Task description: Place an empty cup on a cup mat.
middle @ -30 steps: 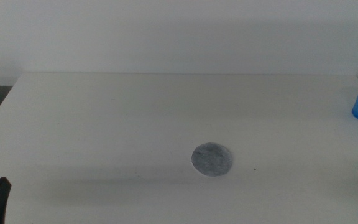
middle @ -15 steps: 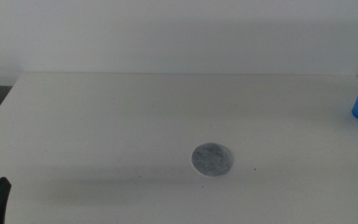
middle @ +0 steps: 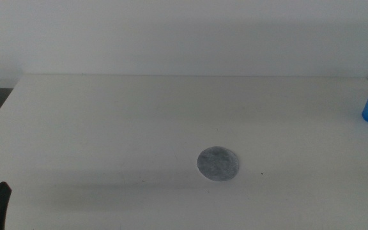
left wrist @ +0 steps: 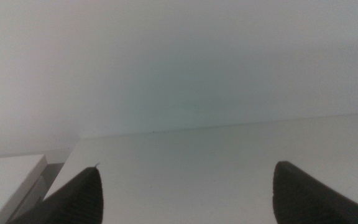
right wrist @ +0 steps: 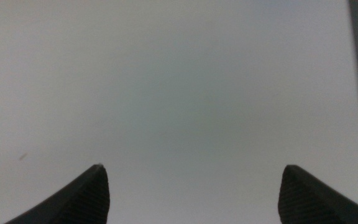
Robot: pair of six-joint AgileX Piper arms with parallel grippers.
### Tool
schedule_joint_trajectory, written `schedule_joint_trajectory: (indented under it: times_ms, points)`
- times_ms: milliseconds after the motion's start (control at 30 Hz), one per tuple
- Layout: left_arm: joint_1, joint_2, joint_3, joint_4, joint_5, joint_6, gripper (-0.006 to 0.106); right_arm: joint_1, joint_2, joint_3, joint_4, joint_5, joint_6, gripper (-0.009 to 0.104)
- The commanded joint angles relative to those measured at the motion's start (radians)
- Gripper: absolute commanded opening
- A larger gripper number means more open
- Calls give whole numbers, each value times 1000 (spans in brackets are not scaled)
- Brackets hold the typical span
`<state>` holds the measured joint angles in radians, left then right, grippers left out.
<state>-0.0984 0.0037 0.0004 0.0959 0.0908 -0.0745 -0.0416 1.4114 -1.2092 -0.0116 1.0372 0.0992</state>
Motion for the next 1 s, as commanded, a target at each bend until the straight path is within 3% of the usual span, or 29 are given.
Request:
schedule_joint_trajectory:
  times_ms: [0, 433, 867, 967]
  points:
    - [-2, -4, 0, 0, -5, -3, 94, -50, 75, -82, -31, 30, 8, 93]
    - [-2, -4, 0, 0, -5, -3, 94, -300, 568, -624, 6, 74, 8, 88]
    - [-2, -4, 0, 0, -5, -3, 94, -317, 912, -877, 94, 54, -3, 75]
    - [-2, -4, 0, 0, -5, -3, 94, -317, 945, -879, 89, 25, -3, 63]
